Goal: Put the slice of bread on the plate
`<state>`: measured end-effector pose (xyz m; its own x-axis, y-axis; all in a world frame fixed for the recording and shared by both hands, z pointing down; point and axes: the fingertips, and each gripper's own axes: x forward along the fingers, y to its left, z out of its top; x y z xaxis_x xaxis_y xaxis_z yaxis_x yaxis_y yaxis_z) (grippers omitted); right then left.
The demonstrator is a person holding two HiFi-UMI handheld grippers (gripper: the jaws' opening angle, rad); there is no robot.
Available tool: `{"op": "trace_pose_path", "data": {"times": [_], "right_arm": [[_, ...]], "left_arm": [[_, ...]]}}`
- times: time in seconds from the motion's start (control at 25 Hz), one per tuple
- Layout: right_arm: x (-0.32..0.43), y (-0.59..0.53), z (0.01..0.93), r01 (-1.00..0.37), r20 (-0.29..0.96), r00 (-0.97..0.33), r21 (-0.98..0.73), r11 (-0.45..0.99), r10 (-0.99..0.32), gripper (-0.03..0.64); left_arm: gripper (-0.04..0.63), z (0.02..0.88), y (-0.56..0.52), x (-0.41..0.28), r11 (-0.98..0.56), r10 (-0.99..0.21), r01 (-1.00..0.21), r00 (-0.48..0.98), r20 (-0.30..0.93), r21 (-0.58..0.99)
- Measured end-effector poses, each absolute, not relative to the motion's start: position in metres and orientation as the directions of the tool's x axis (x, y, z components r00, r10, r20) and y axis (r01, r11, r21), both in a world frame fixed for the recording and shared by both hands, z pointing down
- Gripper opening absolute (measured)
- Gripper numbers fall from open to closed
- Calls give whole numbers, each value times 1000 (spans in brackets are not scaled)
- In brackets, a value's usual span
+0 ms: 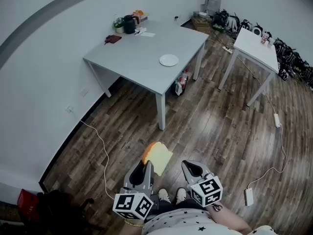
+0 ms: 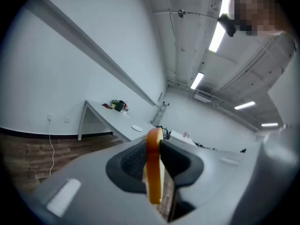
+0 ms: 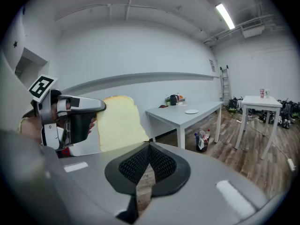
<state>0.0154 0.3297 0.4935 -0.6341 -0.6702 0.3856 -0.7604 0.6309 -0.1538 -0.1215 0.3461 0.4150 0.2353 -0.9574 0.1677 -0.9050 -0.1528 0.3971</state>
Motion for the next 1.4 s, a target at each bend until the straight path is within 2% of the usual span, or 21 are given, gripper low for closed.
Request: {"op": "trace_pose_path", "data": {"times": [0.36, 0.68, 1.04, 1.4], "right_arm": [[0, 330, 469, -729, 322, -672, -123, 674, -668, -2], [-26, 311, 461, -731, 308, -671, -120, 672, -674, -2], [-54, 275, 451, -750, 290, -651, -102, 654, -702, -2], [-36, 185, 460, -773, 278, -626, -101, 626, -728, -2]], "left_arm": [[91, 414, 353, -126, -124, -966, -913, 200, 161, 388], [91, 418, 328, -141, -160, -954, -908, 243, 174, 387], [89, 418, 281, -158, -220, -940, -898, 299, 162, 382], [89, 427, 192, -144, -250, -931, -899, 325, 164, 360]]}}
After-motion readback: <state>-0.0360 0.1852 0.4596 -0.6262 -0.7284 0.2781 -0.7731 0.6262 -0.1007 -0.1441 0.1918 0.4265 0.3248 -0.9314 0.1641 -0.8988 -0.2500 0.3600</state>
